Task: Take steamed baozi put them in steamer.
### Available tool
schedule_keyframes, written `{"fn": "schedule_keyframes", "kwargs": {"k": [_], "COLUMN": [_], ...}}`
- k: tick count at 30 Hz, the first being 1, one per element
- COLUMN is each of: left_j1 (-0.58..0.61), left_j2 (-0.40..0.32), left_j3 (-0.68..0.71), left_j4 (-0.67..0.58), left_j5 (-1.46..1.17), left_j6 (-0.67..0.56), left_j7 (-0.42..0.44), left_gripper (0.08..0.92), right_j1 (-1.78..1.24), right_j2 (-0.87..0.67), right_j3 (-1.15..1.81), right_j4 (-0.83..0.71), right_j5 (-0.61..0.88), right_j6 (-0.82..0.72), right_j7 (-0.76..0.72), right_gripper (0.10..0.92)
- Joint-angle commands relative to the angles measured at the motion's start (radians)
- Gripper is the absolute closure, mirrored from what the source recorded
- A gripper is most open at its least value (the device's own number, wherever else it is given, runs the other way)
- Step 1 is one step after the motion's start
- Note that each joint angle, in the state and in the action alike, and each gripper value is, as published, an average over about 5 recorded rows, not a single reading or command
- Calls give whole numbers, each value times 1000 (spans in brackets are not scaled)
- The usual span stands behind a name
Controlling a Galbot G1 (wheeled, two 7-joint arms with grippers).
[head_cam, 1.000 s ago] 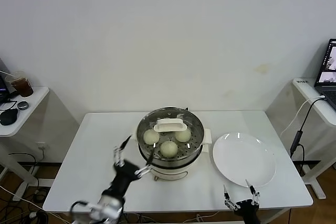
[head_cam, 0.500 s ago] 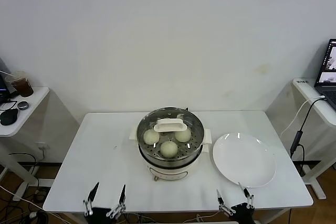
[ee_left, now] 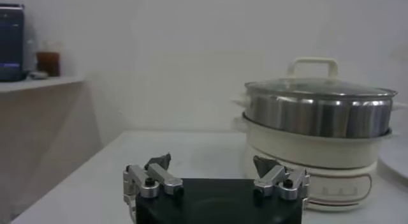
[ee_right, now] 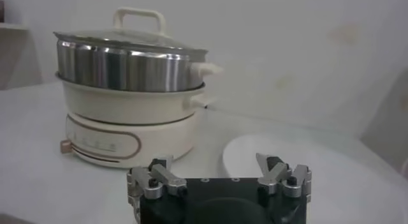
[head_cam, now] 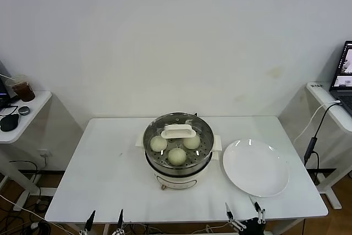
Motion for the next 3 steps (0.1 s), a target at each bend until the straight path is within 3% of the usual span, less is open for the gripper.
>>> {"fn": "schedule_keyframes", "kwargs": {"k": [1,3], "left_j1": [25,25], "left_j2": [-16,-16], "left_j3": [-10,-9], "left_j4": [21,20], "left_j5": [-7,-4], "left_j6": [-35,-33], "left_j7": [19,20], "left_gripper": [177,177], "right_j1": [-15,-15], "right_j2": [-8,-8], "right_j3": [-6,-6], "right_j4": [9,9], "right_j5": [13,12], "right_j6": [-2,-1], "right_j7": [6,6], "right_gripper": [203,203]}}
